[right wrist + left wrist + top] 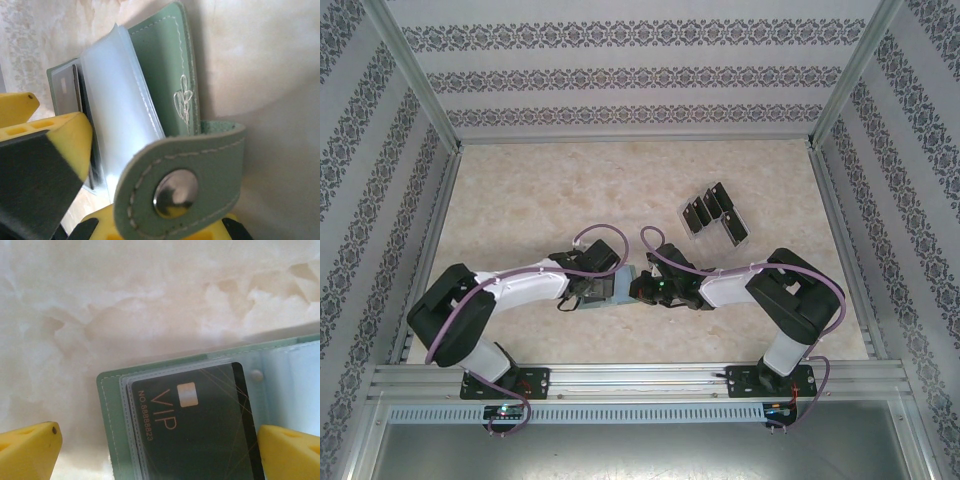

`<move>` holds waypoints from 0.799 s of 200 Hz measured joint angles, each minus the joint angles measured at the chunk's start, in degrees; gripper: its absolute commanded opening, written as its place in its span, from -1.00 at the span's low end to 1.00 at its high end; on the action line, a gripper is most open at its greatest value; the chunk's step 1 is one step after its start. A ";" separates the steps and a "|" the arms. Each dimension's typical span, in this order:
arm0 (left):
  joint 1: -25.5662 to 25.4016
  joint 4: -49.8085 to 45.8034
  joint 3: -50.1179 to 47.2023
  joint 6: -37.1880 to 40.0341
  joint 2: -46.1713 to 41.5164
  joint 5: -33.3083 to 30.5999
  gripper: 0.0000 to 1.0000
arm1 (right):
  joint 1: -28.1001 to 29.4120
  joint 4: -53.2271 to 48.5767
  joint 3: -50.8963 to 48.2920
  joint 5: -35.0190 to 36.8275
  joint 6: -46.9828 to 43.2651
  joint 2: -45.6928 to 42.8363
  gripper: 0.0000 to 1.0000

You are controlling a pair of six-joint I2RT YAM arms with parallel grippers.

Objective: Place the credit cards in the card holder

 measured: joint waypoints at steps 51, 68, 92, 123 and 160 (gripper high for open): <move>3.30 -0.81 -0.20 0.04 -9.46 0.96 1.00 | -1.25 -5.90 2.45 -0.85 -3.50 -4.92 -0.37; 5.86 1.86 -2.67 0.00 -14.01 3.15 1.00 | -2.01 -10.23 4.11 0.02 -5.29 -10.54 -0.23; 9.40 6.64 -8.83 -0.07 -18.73 8.17 1.00 | -3.63 -17.42 7.30 3.02 -9.18 -16.85 -0.03; 11.91 13.25 -16.35 -0.87 -20.98 14.16 1.00 | -4.74 -26.45 10.56 7.89 -14.40 -17.59 0.06; 12.83 18.49 -18.45 -1.75 -21.11 18.25 1.00 | -4.31 -32.00 12.74 10.01 -17.84 -12.20 0.07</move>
